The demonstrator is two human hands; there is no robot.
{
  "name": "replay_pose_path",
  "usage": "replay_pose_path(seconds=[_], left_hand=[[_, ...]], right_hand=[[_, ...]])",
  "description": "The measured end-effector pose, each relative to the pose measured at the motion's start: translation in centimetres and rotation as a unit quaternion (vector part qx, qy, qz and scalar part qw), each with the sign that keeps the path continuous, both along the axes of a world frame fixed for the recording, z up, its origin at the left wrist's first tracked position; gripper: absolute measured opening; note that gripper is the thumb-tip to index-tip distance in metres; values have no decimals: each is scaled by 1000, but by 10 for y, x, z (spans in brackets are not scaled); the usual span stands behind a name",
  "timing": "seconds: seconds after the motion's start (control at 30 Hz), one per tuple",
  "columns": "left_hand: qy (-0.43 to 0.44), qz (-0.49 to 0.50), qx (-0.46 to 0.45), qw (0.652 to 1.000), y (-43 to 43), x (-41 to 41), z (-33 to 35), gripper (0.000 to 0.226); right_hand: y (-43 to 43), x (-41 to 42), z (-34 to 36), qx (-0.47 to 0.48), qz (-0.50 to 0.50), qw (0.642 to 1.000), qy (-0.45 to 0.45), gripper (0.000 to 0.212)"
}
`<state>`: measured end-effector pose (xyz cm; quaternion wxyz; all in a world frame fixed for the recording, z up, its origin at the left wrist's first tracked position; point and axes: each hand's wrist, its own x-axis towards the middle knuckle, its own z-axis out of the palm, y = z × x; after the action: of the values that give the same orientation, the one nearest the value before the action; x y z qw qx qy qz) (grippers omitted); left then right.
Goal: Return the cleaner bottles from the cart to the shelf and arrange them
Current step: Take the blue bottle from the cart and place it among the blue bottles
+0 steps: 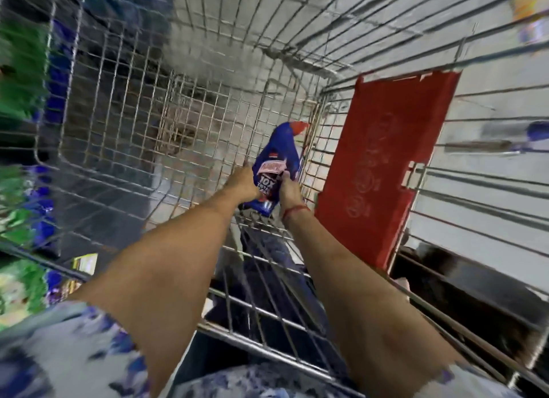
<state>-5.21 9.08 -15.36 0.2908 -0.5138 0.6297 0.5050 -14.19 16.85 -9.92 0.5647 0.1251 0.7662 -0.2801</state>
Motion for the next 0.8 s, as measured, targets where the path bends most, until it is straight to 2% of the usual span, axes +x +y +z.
replay_pose_path(seconds=[0.13,0.2,0.27,0.33,0.47,0.57,0.7,0.8], left_hand=[[-4,77,22,997,-13,-5,60,74],[22,109,32,993,-25,1,77,74],[51,127,14,990,-42,10,98,82],[77,152,-12,985,-59,19,134,81],[143,230,-59,961,-86,48,211,76],[206,288,-122,927,-94,85,275,72],[270,381,-220,856,-77,153,343,76],[293,433,-305,796,-52,209,380,87]], right_hand=[[-14,-1,22,-39,-29,999,12,43],[-25,0,37,-74,-39,996,12,41],[-36,3,55,-125,-46,991,4,36],[-49,8,76,-178,-38,983,-1,28],[-78,20,135,-271,-7,962,-23,39],[-97,39,185,-352,46,932,-78,27],[-116,87,244,-449,128,880,-89,38],[-131,130,289,-523,224,817,-92,39]])
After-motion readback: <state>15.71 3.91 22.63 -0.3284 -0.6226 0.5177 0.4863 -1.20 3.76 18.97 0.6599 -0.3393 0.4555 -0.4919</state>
